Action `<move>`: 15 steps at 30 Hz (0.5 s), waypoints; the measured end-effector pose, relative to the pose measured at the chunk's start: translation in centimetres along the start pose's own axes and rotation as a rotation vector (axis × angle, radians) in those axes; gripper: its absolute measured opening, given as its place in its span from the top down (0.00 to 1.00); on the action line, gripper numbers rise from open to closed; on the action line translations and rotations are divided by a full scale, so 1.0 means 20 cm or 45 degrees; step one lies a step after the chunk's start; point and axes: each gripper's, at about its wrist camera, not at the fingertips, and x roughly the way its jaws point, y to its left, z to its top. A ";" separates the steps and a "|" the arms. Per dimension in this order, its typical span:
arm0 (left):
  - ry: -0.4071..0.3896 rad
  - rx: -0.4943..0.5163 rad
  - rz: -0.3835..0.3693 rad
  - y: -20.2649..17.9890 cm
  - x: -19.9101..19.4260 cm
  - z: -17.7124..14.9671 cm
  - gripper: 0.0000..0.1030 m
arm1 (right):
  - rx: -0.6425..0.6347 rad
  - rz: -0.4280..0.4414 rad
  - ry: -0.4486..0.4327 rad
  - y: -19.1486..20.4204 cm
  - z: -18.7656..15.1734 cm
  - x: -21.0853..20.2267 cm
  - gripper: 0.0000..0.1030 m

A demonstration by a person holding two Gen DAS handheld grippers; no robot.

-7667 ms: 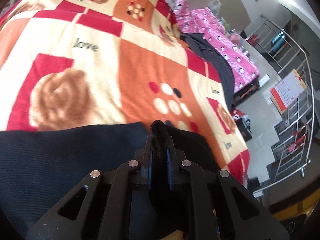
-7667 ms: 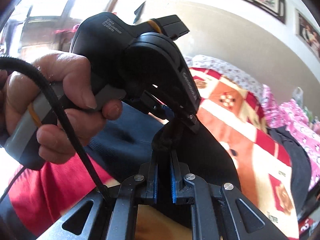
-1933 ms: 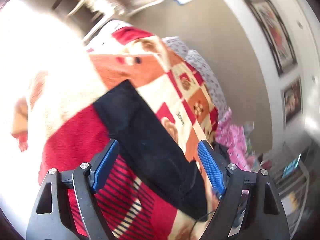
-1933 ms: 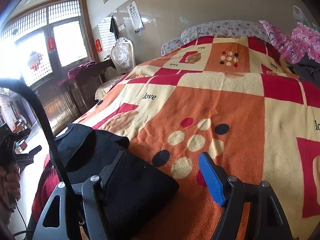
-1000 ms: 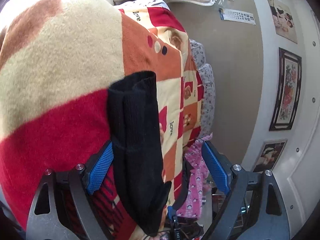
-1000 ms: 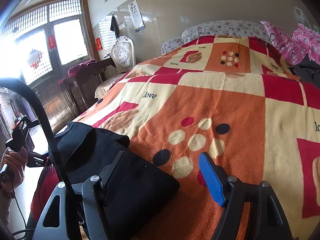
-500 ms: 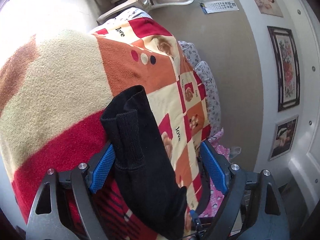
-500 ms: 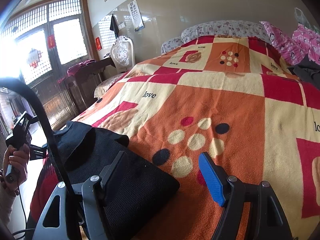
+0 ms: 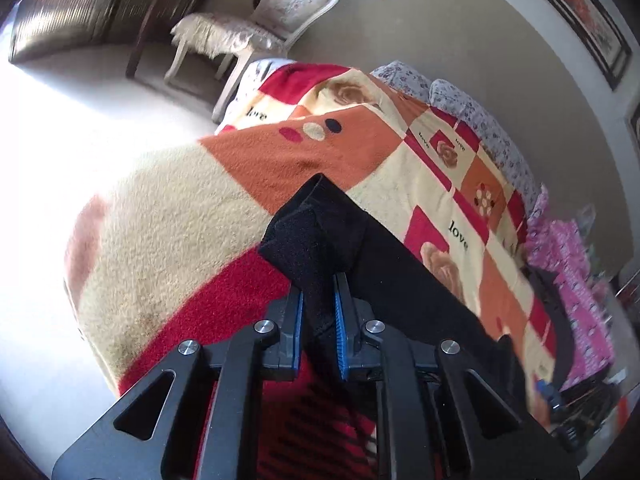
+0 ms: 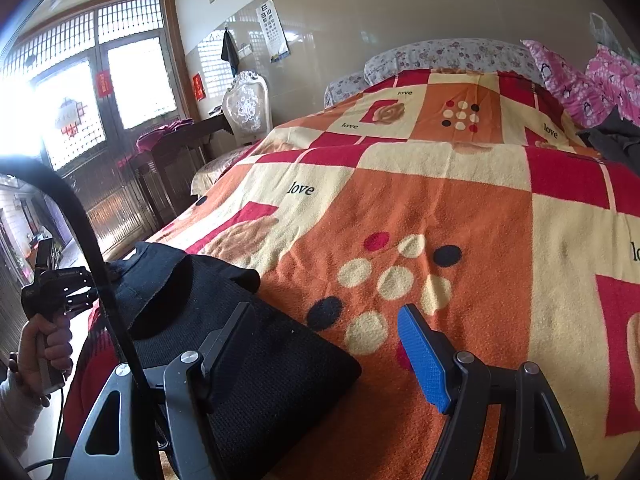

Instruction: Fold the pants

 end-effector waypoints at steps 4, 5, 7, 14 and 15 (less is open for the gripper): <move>-0.201 0.477 0.191 -0.28 -0.08 -0.10 0.89 | 0.068 0.011 -0.031 -0.04 0.03 -0.03 0.30; -0.247 0.585 0.223 -0.34 -0.09 -0.14 0.89 | 0.093 0.021 -0.021 -0.04 0.05 -0.03 0.30; -0.344 0.806 0.279 -0.45 -0.10 -0.23 0.89 | 0.161 0.123 -0.020 -0.03 0.14 -0.05 0.30; -0.598 1.470 0.240 -0.70 -0.13 -0.57 0.89 | 0.461 0.831 0.101 0.14 0.41 0.08 0.29; -0.620 1.541 0.223 -0.73 -0.14 -0.62 0.89 | 0.486 0.898 0.160 0.17 0.44 0.13 0.29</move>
